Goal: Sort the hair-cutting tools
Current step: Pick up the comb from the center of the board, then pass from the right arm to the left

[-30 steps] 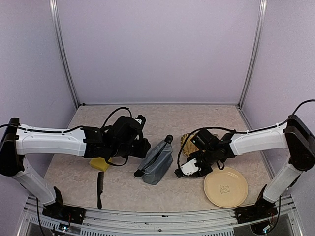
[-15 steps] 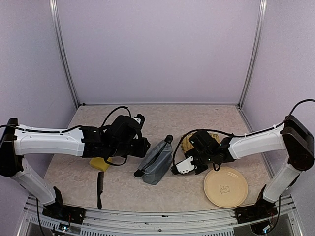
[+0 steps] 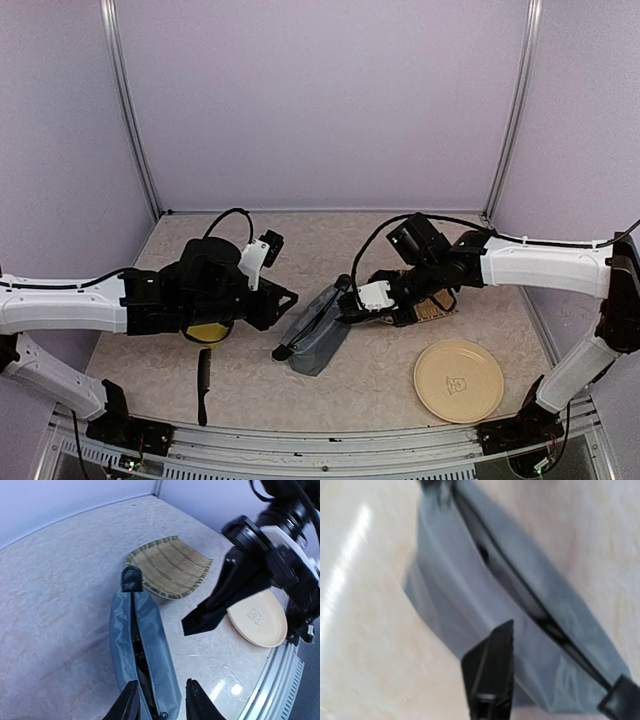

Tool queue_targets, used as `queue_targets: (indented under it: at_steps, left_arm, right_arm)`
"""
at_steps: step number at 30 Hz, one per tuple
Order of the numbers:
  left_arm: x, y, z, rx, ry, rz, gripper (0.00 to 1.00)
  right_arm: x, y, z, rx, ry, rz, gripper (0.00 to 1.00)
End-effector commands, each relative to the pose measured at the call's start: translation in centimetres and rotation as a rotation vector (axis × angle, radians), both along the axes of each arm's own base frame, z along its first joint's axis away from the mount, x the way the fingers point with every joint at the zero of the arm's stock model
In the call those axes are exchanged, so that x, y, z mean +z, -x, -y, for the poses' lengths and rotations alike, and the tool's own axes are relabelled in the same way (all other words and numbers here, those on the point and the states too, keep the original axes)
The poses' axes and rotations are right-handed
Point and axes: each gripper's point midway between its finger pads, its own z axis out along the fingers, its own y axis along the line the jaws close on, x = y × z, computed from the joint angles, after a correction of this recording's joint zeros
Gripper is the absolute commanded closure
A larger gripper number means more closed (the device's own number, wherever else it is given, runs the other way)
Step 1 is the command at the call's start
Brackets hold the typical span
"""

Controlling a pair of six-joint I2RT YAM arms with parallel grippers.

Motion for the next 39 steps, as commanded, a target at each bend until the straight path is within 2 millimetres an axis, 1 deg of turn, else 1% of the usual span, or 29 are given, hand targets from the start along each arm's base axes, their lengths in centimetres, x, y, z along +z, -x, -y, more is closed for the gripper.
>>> queue_targets:
  at_steps: [1,3,6,9,13,14,15,16,22,27,32,37,39]
  left_arm:
    - [3.7,3.4,1.8,-0.254,0.152,0.138,0.68]
    - [3.9,4.1,2.2,-0.304,0.164,0.154,0.68]
    - [3.7,4.9,3.5,-0.376,0.159,0.146,0.68]
    - [3.0,5.2,5.0,-0.410,0.134,0.138,0.67]
    - [2.9,5.9,6.7,-0.456,0.125,0.155,0.66]
    - [2.8,5.9,7.0,-0.461,0.124,0.157,0.56]
    - [2.9,5.8,7.3,-0.461,0.124,0.161,0.53]
    - [2.8,5.8,7.5,-0.461,0.122,0.161,0.53]
    - [2.6,4.7,7.7,-0.421,0.097,0.170,0.55]
    - [3.0,5.8,7.8,-0.488,0.048,0.141,0.55]
    - [2.6,6.1,7.7,-0.506,0.019,0.152,0.55]
    - [2.3,5.8,8.6,-0.518,0.009,0.139,0.59]
    - [2.3,5.7,8.8,-0.517,0.006,0.142,0.63]
  right_arm:
    - [3.9,4.0,-0.7,0.079,-0.124,-0.278,1.00]
    - [5.1,4.8,-1.2,0.110,-0.156,-0.337,1.00]
    - [6.4,4.9,-2.0,0.125,-0.181,-0.385,1.00]
    - [7.0,5.1,-2.4,0.140,-0.194,-0.418,1.00]
    - [7.4,5.1,-2.7,0.143,-0.203,-0.447,1.00]
    - [7.3,5.1,-2.8,0.142,-0.202,-0.452,1.00]
    - [7.3,5.2,-2.8,0.142,-0.199,-0.457,1.00]
    - [7.2,5.2,-2.8,0.144,-0.198,-0.459,1.00]
    - [6.9,5.6,-2.5,0.149,-0.185,-0.471,1.00]
    - [6.4,5.8,-2.5,0.149,-0.166,-0.496,1.00]
    - [6.8,6.1,-2.7,0.167,-0.176,-0.509,1.00]
    - [7.1,6.2,-2.9,0.176,-0.183,-0.518,1.00]
    - [7.1,6.2,-2.9,0.176,-0.181,-0.518,1.00]
